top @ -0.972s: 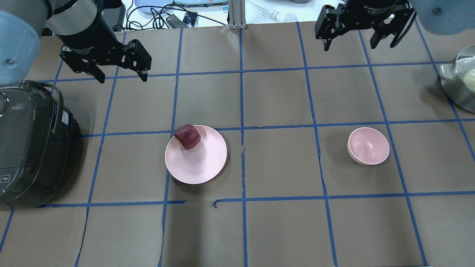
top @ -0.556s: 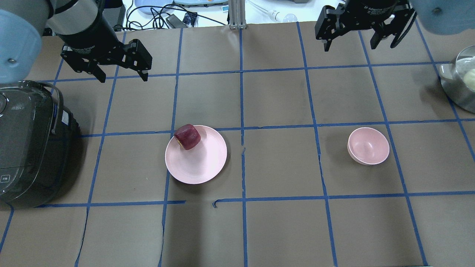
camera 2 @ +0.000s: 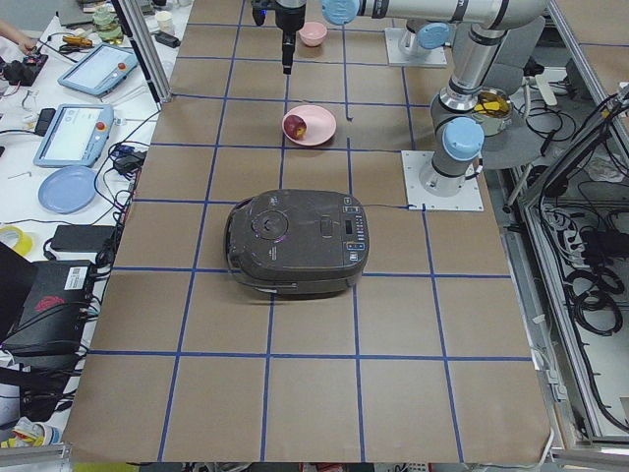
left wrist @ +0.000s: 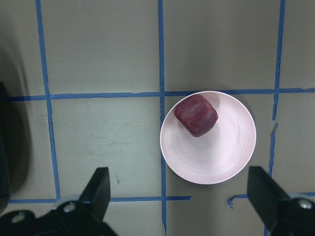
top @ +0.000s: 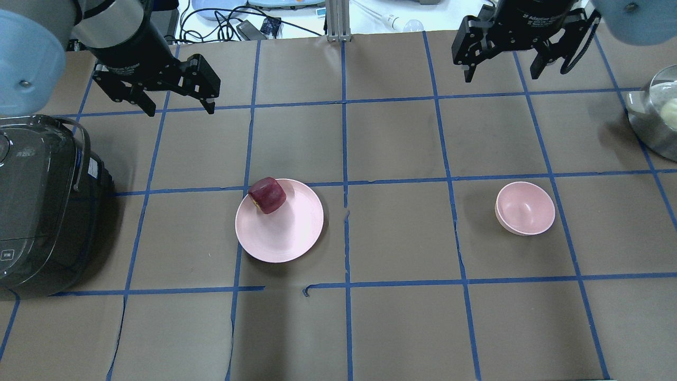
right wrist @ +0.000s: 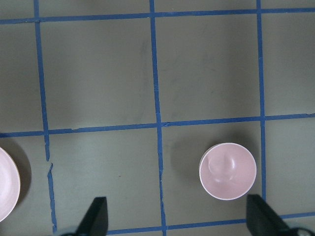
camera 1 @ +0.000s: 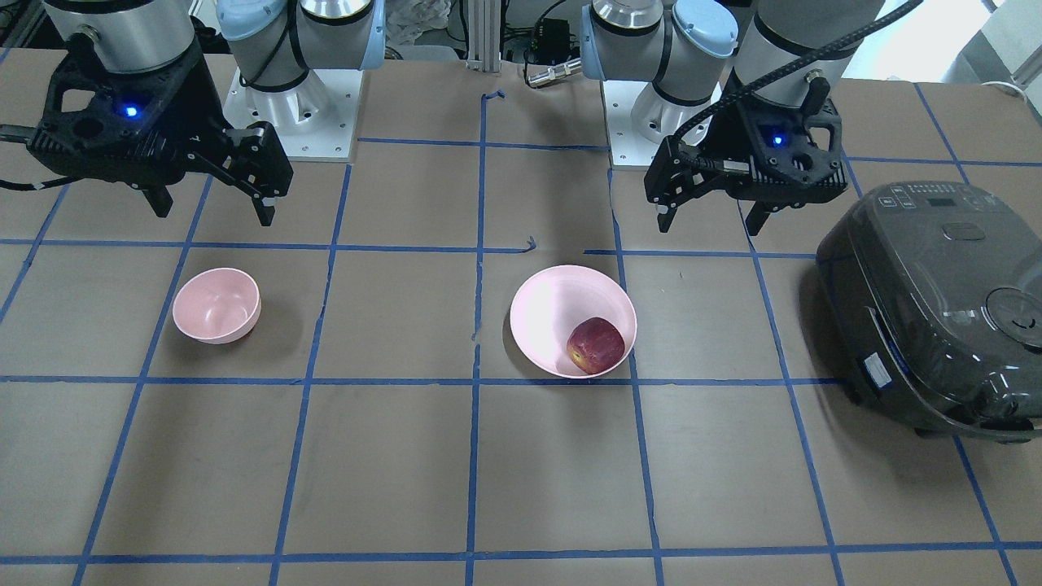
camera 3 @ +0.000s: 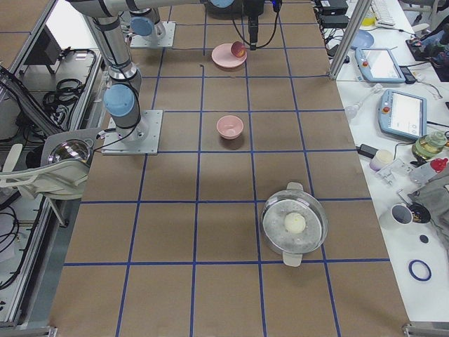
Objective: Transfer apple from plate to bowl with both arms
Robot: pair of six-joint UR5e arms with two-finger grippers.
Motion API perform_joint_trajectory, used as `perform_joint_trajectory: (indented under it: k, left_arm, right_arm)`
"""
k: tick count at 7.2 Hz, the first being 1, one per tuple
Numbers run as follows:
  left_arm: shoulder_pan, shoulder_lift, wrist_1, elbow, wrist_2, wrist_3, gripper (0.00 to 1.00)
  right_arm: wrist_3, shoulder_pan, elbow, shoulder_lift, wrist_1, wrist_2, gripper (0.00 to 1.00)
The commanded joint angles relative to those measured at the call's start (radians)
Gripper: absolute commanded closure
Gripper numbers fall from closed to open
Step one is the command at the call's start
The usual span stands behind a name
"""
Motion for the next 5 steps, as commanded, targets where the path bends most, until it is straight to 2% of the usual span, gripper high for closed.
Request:
perform_joint_trajectory:
  k: [1, 3, 5]
  left_arm:
    - [-0.002, 0.000, 0.005, -0.005, 0.000, -0.001, 0.00]
    - [-0.002, -0.005, 0.008, -0.005, 0.000, -0.001, 0.00]
    - [-0.002, 0.009, -0.004, -0.010, 0.007, 0.001, 0.00]
  right_arm:
    - [-0.061, -0.036, 0.002, 0.001, 0.036, 0.007, 0.00]
    - [-0.095, -0.075, 0.004, 0.008, 0.061, -0.006, 0.00]
    - [-0.273, -0.258, 0.037, 0.019, 0.083, 0.009, 0.00]
